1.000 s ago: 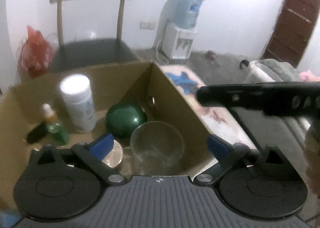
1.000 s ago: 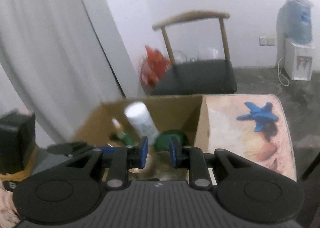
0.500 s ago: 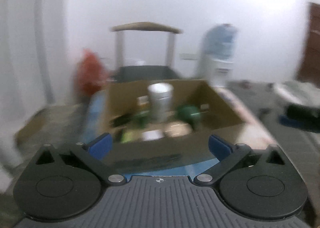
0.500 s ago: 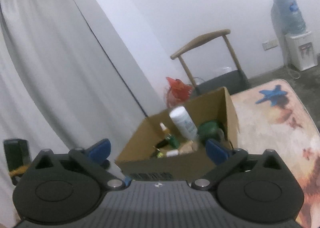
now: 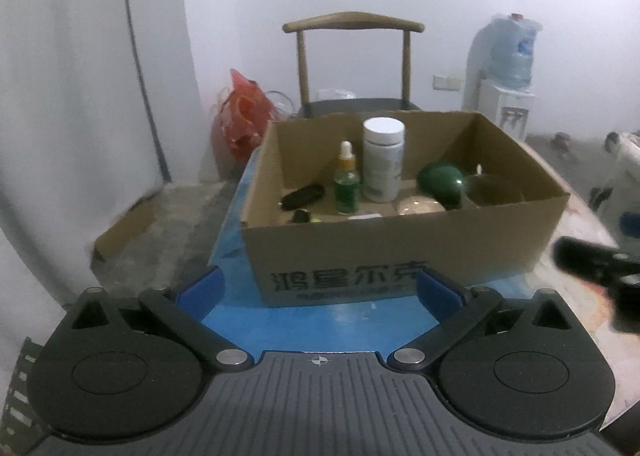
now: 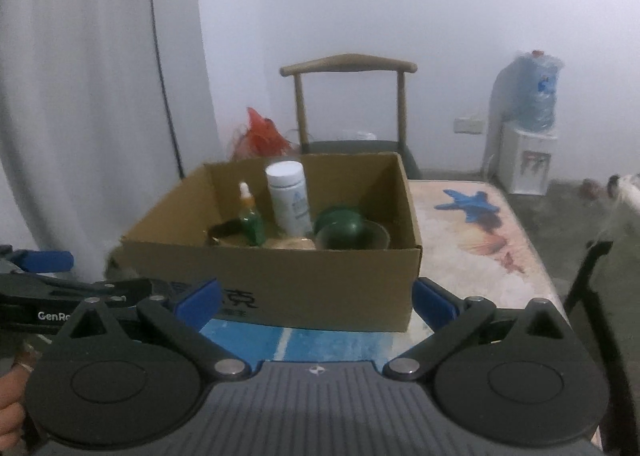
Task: Organize rigid objects
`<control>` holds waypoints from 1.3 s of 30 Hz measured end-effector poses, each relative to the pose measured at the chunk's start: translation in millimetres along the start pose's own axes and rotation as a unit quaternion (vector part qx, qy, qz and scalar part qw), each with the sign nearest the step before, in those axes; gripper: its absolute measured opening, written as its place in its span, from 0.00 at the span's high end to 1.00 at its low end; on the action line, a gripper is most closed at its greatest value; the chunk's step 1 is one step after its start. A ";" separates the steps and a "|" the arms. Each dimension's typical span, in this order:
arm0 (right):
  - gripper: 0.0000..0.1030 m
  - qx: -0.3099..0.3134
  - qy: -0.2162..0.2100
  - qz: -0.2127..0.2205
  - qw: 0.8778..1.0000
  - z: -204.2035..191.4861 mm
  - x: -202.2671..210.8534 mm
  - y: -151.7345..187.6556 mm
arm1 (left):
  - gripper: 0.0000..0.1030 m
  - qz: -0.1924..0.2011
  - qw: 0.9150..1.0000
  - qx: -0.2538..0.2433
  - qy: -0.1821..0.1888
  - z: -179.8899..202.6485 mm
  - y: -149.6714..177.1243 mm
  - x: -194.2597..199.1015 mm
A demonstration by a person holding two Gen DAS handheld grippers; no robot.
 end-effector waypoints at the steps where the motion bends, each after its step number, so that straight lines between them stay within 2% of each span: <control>1: 0.00 0.001 0.005 -0.001 1.000 -1.7 -2.6 -1.1 | 0.00 -0.001 1.000 -0.002 -0.002 2.2 -1.7 -2.4; 8: 0.00 -0.012 0.007 -0.017 1.000 -1.3 -18.2 -10.2 | 0.00 -0.006 1.000 0.015 0.021 -1.7 -2.9 -4.2; 15: 0.00 -0.013 0.017 -0.029 0.999 -2.4 -30.8 -15.4 | 0.00 -0.005 0.999 0.021 0.028 -4.7 -5.1 -5.7; 39: 0.00 -0.010 0.030 -0.029 0.999 -0.9 -41.2 -27.4 | 0.00 0.000 1.000 0.012 0.024 -5.2 -17.7 -13.4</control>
Point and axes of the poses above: each gripper's, at about its wrist camera, not at the fingertips, and x roughly against the way its jaws point, z to its right, y to its underside, the point moved 2 cm from there along -x, roughly the way its jaws point, and after that the axes turned 14 degrees about -z, right-handed, at the moved point
